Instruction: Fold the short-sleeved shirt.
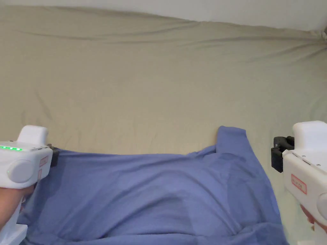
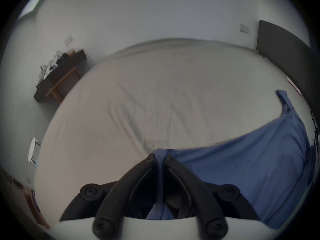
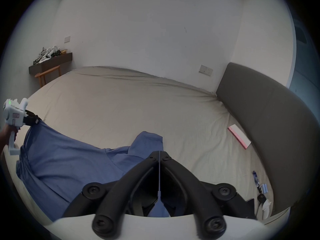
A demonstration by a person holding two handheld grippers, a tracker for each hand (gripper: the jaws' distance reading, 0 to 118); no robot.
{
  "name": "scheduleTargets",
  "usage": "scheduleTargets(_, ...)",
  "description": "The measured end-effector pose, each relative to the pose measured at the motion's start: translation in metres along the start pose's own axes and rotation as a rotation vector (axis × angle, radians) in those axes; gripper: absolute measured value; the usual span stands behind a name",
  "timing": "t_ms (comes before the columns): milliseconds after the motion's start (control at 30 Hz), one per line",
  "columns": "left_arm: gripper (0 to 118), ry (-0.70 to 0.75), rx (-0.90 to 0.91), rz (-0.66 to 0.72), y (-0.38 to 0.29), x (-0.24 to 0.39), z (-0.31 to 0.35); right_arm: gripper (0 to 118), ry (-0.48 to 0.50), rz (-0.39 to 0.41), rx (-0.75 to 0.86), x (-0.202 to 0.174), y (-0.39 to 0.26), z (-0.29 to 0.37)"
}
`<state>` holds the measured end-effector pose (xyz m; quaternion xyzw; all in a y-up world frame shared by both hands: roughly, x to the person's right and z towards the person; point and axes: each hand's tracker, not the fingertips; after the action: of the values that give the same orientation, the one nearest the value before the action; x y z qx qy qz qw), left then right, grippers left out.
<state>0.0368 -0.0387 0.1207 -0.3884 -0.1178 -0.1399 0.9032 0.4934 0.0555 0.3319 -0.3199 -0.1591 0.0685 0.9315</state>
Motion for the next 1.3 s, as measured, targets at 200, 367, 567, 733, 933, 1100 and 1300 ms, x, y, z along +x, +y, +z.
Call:
scheduleTargets(200, 4, 0.042, 0.158, -0.089, 0.000, 0.010, 0.072, 99, 0.078, -0.053, -0.239, 0.021, -0.005, -0.075)
scheduleTargets(367, 4, 0.013, 0.170, -0.070, -0.012, 0.013, 0.099, 99, 0.038, -0.096, -0.437, 0.031, -0.035, -0.152)
scheduleTargets(567, 4, 0.041, 0.151, -0.076, -0.026, 0.012, 0.094, 84, 0.048, -0.164, -0.556, 0.030, -0.067, -0.187)
scheduleTargets(733, 4, 0.036, 0.134, -0.035, -0.031, 0.010, 0.085, 5, 0.049, -0.084, -0.478, 0.020, -0.058, -0.170)
scheduleTargets(933, 4, 0.057, 0.150, -0.058, -0.025, 0.006, 0.094, 2, 0.111, -0.105, -0.413, 0.040, -0.033, -0.132)
scheduleTargets(1100, 4, 0.068, 0.150, -0.044, -0.020, -0.001, 0.122, 2, 0.164, -0.121, -0.345, 0.058, -0.008, -0.073)
scheduleTargets(1300, 4, 0.073, 0.089, -0.031, -0.033, -0.017, 0.156, 2, 0.193, -0.026, -0.301, 0.056, -0.002, 0.012)
